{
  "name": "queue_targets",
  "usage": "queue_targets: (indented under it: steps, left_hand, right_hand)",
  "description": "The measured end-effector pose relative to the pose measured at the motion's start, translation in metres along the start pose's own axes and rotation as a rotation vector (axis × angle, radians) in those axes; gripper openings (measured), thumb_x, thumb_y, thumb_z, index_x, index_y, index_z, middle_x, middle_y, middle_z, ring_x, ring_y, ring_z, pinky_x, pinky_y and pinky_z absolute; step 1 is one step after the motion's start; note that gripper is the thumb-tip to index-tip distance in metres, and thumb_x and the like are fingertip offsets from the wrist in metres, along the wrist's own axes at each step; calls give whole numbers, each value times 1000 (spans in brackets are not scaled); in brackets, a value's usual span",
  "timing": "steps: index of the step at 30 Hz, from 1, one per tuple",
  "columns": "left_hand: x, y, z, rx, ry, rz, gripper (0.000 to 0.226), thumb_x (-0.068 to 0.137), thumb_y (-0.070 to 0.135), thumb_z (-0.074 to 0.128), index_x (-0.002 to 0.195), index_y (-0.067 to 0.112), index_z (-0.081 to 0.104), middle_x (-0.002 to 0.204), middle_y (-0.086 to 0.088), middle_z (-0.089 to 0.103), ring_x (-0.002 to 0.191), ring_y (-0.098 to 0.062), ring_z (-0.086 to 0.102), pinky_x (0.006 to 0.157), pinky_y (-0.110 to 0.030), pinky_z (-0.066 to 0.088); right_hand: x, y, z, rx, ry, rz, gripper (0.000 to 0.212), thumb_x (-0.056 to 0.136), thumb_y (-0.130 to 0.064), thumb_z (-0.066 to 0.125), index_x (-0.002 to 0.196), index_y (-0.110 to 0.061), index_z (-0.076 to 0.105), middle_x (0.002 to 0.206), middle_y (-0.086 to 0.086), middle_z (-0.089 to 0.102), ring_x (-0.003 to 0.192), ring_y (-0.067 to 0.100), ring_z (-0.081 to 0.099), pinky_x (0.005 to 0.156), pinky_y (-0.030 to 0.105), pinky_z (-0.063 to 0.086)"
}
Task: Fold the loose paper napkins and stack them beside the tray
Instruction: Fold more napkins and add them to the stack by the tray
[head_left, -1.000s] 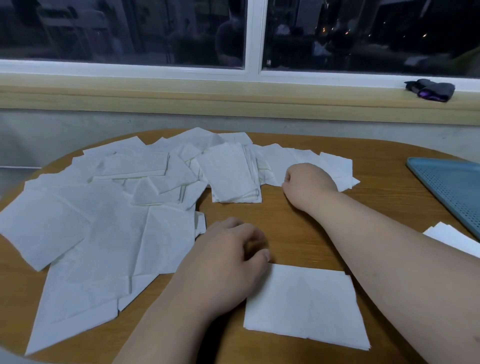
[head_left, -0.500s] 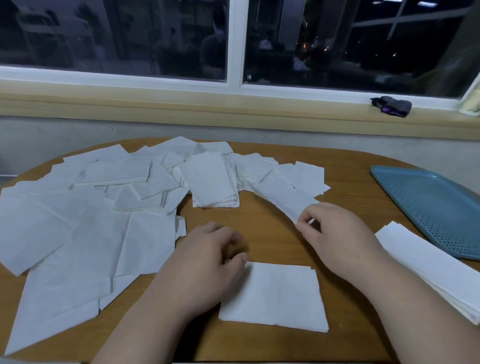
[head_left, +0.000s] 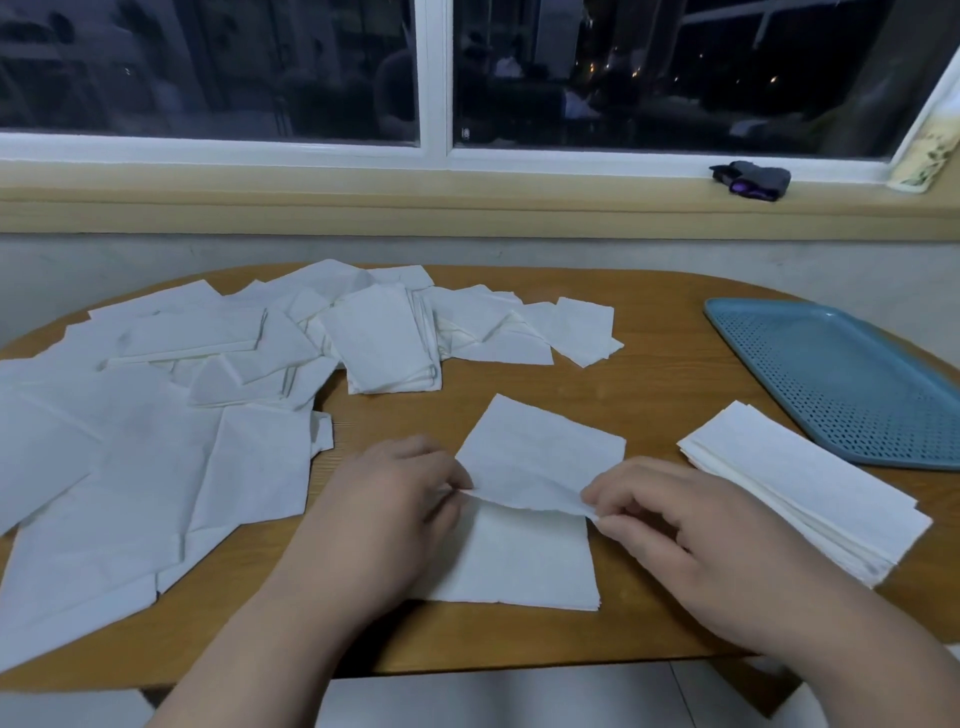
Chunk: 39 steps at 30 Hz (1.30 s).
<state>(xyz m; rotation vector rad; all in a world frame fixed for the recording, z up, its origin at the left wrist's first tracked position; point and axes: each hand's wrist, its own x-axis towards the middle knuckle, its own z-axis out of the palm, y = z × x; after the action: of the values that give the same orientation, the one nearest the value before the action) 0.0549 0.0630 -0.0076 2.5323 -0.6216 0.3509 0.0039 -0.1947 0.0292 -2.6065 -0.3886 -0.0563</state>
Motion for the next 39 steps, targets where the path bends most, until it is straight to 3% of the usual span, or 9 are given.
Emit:
queue_targets:
  steps: [1, 4, 9, 11, 14, 19, 22, 27, 39]
  left_hand:
    - [0, 2, -1, -17, 9, -3, 8, 89, 31, 64, 91, 36, 69, 92, 21, 62, 91, -2, 57, 81, -32, 50]
    - [-2, 10, -7, -72, 14, -19, 8, 89, 35, 60, 88, 38, 67, 86, 22, 62, 87, 0, 56, 75, -22, 44]
    - [0, 14, -5, -101, 77, -40, 11, 88, 37, 62, 97, 39, 69, 85, 23, 64, 90, 0, 55, 70, -15, 41]
    - [4, 15, 0, -100, 127, -85, 23, 88, 38, 64, 111, 36, 68, 96, 23, 64, 94, 2, 53, 77, -10, 38]
    - [12, 15, 7, -99, 181, -144, 49, 88, 35, 67, 135, 31, 55, 125, 13, 58, 115, -6, 51, 96, -20, 38]
    - [15, 11, 13, -59, 144, -189, 58, 86, 37, 65, 141, 31, 49, 143, 8, 41, 137, -11, 30, 110, -28, 29]
    - [14, 5, 17, -27, 64, -134, 46, 86, 35, 67, 130, 29, 60, 136, 8, 46, 133, -13, 35, 107, -34, 40]
    - [15, 5, 17, 3, -5, -103, 32, 90, 38, 62, 122, 35, 63, 123, 21, 52, 124, -5, 42, 102, -22, 33]
    - [12, 11, 9, -85, -60, -105, 34, 90, 45, 58, 124, 39, 60, 118, 28, 48, 120, 1, 43, 103, -24, 39]
  right_hand:
    - [-1, 1, 0, 46, -2, 25, 3, 90, -47, 59, 90, -45, 57, 111, -31, 59, 108, -5, 54, 85, 18, 46]
    - [-3, -2, 5, 81, -55, 100, 45, 69, -68, 65, 108, -57, 47, 116, -40, 50, 115, -19, 41, 90, 8, 39]
    - [10, -2, 26, 70, 229, 108, 28, 96, -36, 60, 121, -47, 55, 102, -33, 57, 102, -7, 51, 75, 14, 44]
    - [19, 1, 28, 90, 311, 133, 26, 97, -31, 59, 120, -42, 59, 93, -27, 60, 92, -3, 55, 72, 19, 48]
    - [40, 5, 27, 117, 361, 164, 25, 97, -28, 58, 121, -36, 62, 88, -23, 62, 87, 0, 57, 71, 19, 47]
    - [67, 12, 25, -34, 385, 205, 37, 98, -35, 60, 134, -31, 56, 127, -19, 56, 121, 5, 47, 93, 21, 41]
    - [60, 17, 25, -110, 318, 139, 33, 96, -30, 61, 129, -31, 61, 129, -19, 53, 125, 2, 39, 99, 20, 33]
    - [45, 31, 26, -145, 42, 43, 24, 96, -33, 60, 119, -38, 66, 119, -29, 55, 120, -4, 40, 104, 21, 35]
    - [46, 37, 27, -240, 130, 119, 20, 101, -26, 49, 85, -33, 58, 93, -20, 58, 96, 7, 48, 88, 28, 44]
